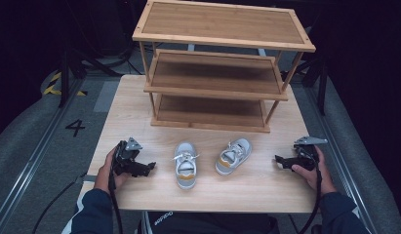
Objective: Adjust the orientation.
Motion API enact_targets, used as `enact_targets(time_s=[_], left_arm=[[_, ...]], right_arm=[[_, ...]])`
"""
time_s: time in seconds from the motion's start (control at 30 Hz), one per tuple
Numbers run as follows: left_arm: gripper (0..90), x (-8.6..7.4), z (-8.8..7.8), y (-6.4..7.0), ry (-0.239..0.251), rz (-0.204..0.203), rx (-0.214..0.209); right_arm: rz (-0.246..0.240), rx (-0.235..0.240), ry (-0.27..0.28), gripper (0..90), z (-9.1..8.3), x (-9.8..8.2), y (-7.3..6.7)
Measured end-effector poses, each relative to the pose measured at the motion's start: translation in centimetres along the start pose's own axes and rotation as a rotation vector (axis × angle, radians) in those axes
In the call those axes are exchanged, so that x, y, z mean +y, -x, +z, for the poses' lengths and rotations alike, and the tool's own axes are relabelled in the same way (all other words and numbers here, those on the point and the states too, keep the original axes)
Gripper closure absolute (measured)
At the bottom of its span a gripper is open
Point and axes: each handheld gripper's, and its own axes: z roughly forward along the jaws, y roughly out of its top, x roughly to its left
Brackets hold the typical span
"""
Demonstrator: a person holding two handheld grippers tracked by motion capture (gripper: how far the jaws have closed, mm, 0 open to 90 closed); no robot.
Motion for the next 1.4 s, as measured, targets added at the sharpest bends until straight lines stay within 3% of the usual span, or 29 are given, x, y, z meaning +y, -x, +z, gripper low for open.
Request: enact_targets(time_s=[0.07,0.13,0.2,0.27,0.3,0.33,0.37,0.43,0.53,0.6,0.7,0.77,0.97,1.2,1.27,1.3,1.4], left_arm=[[0.5,0.0,0.0,0.2,0.004,-0.007,0.018],[2.6,0.1,-0.4,0.7,-0.036,-0.014,0.018],[12.5,0.4,-0.9,1.1,-0.063,0.008,-0.005],[17.9,0.6,-1.0,1.3,-0.070,0.009,0.008],[19.3,0.7,-1.1,1.9,-0.081,0.007,0.027],[19.4,0.7,-1.1,1.9,-0.081,0.007,0.027],[18.8,0.8,-1.5,2.5,-0.076,0.064,0.034],[18.4,1.1,-2.2,3.0,-0.035,0.065,0.009],[19.3,1.4,-2.7,3.6,-0.027,0.074,0.011],[18.2,1.8,-3.3,4.5,-0.033,0.121,-0.021],[16.3,2.2,-4.3,5.3,-0.042,0.230,-0.058],[15.9,2.6,-4.9,5.7,-0.026,0.243,-0.099],[19.3,3.5,-6.0,7.4,0.009,0.294,-0.112],[21.4,4.2,-6.2,9.6,0.077,0.345,-0.181],[21.4,4.2,-6.2,9.8,0.082,0.349,-0.196],[21.4,4.3,-6.0,10.3,0.074,0.374,-0.217],[21.8,4.5,-5.6,11.1,0.067,0.395,-0.236]], right_arm=[[0.000,0.000,0.000,0.4,0.0,0.0,0.0],[-0.001,0.002,0.000,0.3,0.0,0.0,0.0],[0.002,0.004,0.000,0.3,0.0,0.0,0.0],[-0.001,0.004,-0.001,0.1,0.1,0.1,0.0],[0.001,0.004,-0.001,0.1,0.1,0.1,0.0],[0.001,0.004,-0.001,0.1,0.1,0.1,0.0],[0.002,0.004,0.000,0.1,0.2,0.2,0.0],[0.003,0.002,-0.002,0.1,0.2,0.2,0.0],[0.006,0.002,-0.002,0.1,0.2,0.2,0.0],[0.002,0.004,-0.001,0.1,0.3,0.3,0.0],[-0.003,0.007,0.000,0.1,0.4,0.4,0.0],[-0.003,0.007,-0.002,0.1,0.4,0.4,0.0],[-0.002,0.006,-0.002,0.1,0.4,0.4,0.0],[-0.004,0.009,0.000,0.1,0.5,0.5,-0.1],[-0.004,0.009,0.000,0.1,0.5,0.5,0.0],[-0.004,0.009,0.000,0.1,0.5,0.5,-0.1],[-0.004,0.009,0.000,0.1,0.5,0.5,-0.1]])
